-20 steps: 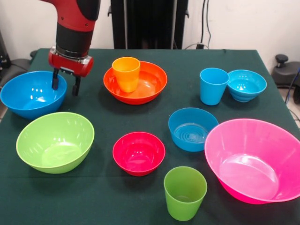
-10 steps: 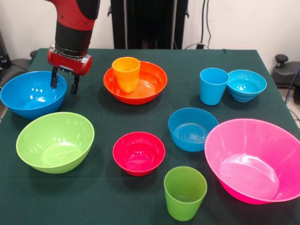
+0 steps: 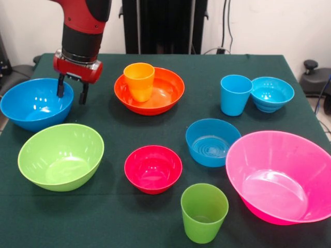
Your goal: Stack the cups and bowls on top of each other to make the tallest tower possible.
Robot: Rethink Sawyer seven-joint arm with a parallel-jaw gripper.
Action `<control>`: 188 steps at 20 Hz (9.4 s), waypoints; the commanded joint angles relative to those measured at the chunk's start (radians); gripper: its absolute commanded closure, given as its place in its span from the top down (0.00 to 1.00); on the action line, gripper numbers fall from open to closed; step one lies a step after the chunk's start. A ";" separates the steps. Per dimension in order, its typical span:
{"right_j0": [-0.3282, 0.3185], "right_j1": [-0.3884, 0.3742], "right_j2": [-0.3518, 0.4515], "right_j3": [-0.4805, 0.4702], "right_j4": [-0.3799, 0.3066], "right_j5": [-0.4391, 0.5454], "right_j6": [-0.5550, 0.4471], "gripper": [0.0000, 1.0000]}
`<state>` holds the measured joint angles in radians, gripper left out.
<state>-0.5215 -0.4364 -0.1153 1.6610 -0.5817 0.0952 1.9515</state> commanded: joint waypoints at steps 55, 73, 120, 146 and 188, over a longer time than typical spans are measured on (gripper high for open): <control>-0.002 -0.006 0.110 -0.022 0.032 0.041 0.063 0.00; 0.027 -0.125 0.079 0.091 0.062 0.120 0.075 0.00; 0.118 -0.427 0.102 0.331 0.278 0.463 0.101 0.00; 0.291 -0.371 0.030 0.304 0.456 0.453 0.181 0.00; 0.424 -0.292 -0.116 0.304 0.523 0.338 0.226 0.00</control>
<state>-0.0905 -0.7743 -0.2568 1.9540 -0.0672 0.4976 2.0200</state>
